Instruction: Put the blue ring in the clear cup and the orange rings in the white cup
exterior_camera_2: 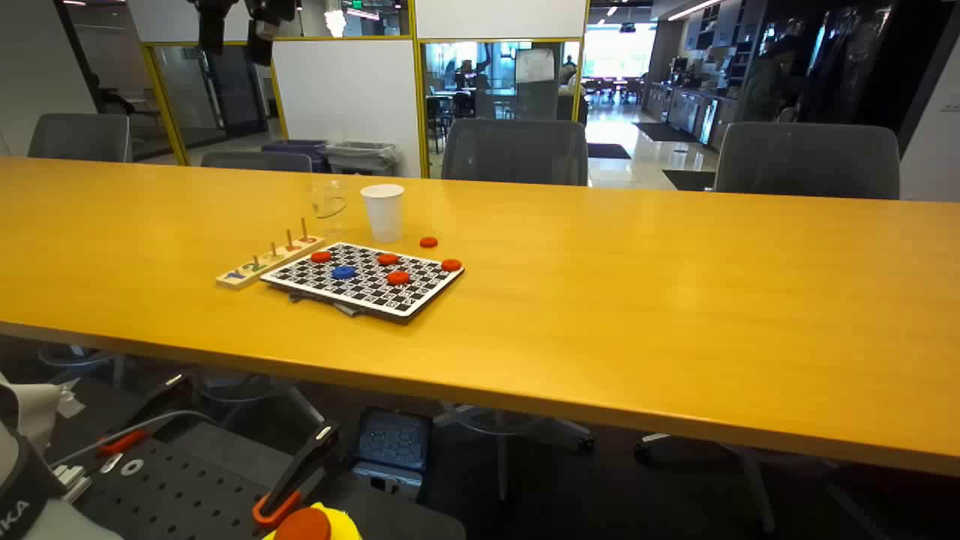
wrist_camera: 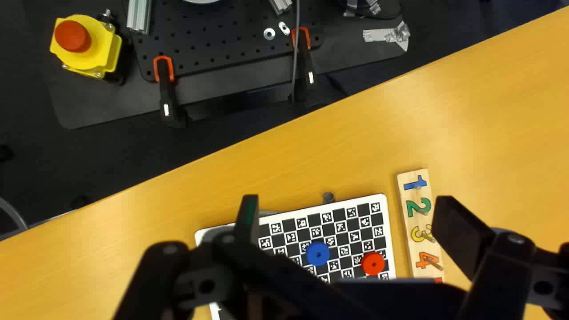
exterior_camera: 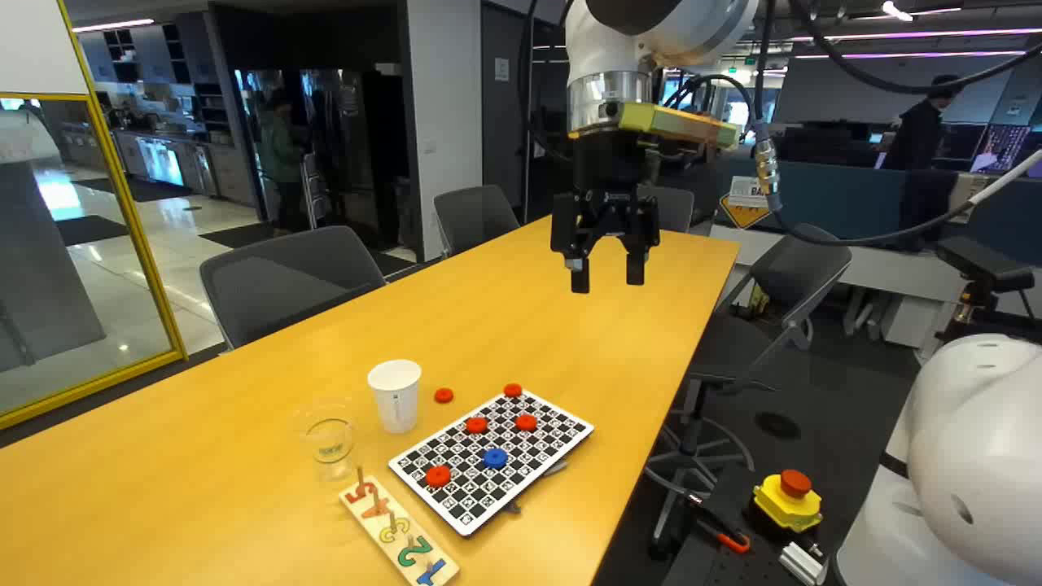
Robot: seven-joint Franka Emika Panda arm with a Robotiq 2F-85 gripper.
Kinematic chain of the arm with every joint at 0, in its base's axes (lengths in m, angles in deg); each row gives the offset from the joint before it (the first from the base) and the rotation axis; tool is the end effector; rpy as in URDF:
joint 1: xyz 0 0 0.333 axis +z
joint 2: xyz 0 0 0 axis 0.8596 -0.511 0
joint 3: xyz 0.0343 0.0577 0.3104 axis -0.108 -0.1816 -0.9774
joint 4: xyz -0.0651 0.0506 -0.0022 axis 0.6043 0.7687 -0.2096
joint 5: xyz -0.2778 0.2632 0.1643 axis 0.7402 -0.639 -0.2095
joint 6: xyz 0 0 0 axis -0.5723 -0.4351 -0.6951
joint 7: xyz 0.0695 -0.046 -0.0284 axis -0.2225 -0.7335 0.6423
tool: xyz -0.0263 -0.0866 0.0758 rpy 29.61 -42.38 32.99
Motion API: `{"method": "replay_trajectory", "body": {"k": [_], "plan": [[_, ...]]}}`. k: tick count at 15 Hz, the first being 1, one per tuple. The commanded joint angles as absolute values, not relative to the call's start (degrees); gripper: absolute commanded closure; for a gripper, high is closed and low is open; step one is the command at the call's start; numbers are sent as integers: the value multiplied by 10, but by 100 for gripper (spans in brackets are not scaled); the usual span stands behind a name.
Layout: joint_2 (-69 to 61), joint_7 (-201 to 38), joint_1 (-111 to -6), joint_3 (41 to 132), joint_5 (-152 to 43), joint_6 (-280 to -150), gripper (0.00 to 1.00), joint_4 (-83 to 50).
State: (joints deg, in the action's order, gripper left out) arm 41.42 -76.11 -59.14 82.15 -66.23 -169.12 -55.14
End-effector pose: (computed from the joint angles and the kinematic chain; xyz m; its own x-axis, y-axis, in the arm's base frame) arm 0.3924 0.0230 0.5126 0.9544 -0.1659 -0.2482 -0.1950 -0.9759 -0.0975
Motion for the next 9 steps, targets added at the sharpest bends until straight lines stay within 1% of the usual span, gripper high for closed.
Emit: {"method": "replay_trajectory", "body": {"k": [1,7,9], "plan": [[414,-764,-598,817,-664,-1690,0,-548],[416,-764,-598,816,-664,-1690,0,-546],[415,-768,-599,816,-660,-1711,0,-561]]}}
